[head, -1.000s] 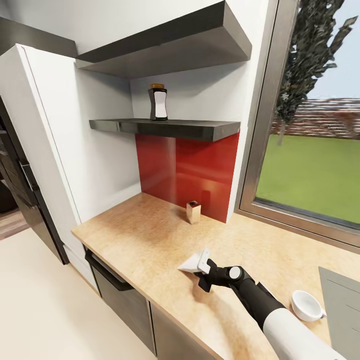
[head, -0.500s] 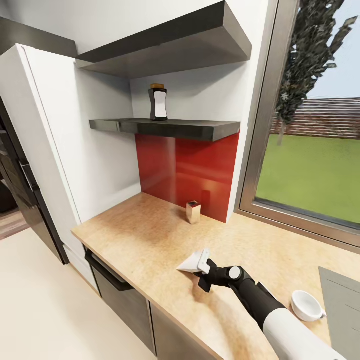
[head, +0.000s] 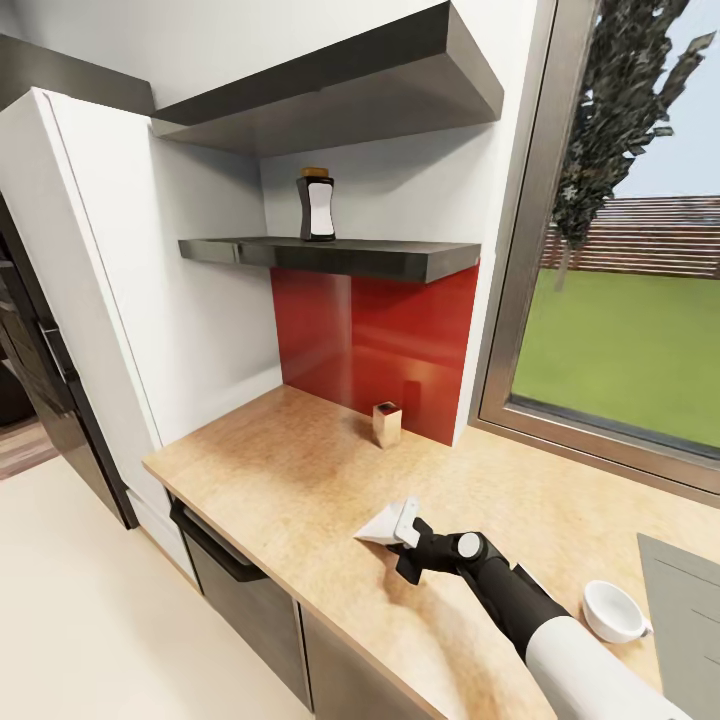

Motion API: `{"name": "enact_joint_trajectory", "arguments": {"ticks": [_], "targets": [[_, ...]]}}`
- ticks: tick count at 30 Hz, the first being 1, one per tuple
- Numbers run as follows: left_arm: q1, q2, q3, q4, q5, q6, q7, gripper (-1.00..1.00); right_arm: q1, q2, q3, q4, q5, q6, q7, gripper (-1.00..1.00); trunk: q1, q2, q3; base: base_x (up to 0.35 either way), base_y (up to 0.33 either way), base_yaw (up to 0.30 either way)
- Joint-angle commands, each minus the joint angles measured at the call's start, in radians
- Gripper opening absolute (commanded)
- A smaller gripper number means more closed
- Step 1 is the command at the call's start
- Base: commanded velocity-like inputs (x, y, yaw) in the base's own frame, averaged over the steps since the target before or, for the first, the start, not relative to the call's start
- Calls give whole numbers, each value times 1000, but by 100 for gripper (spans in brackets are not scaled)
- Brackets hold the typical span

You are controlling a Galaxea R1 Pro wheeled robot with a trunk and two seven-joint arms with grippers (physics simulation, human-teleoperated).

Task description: Set up a coffee station on the kitchen countertop: keep the coffee maker on the countertop, move the bottle of coffee from the kitchen shelf to the counter next to the coffee maker, place a paper coffee filter on top of the coffee maker, put the saucer next to the coffee maker with the coffee cup on the saucer, and place the electric kettle next to the coffee maker.

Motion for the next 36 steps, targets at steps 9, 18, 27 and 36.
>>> {"name": "enact_joint_trajectory", "arguments": {"ticks": [9, 18, 27, 36], "targets": [[0, 0, 1, -1, 6, -1, 1, 100, -1, 0, 2, -5, 5, 2, 4, -100, 1, -2, -2, 0, 0, 0], [0, 0, 1, -1, 3, -1, 0, 100, -1, 4, -26, -202, 1, 65, -2, -100, 1, -2, -2, 0, 0, 0], [0, -2, -4, -2, -3, -2, 0, 100, -1, 4, -62, -394, 0, 235, -2, -100, 1, -2, -2, 0, 0, 0], [0, 1, -9, -6, -6, -4, 0, 100, -1, 5, -125, -449, 1, 301, -5, -100, 1, -2, -2, 0, 0, 0]]}}
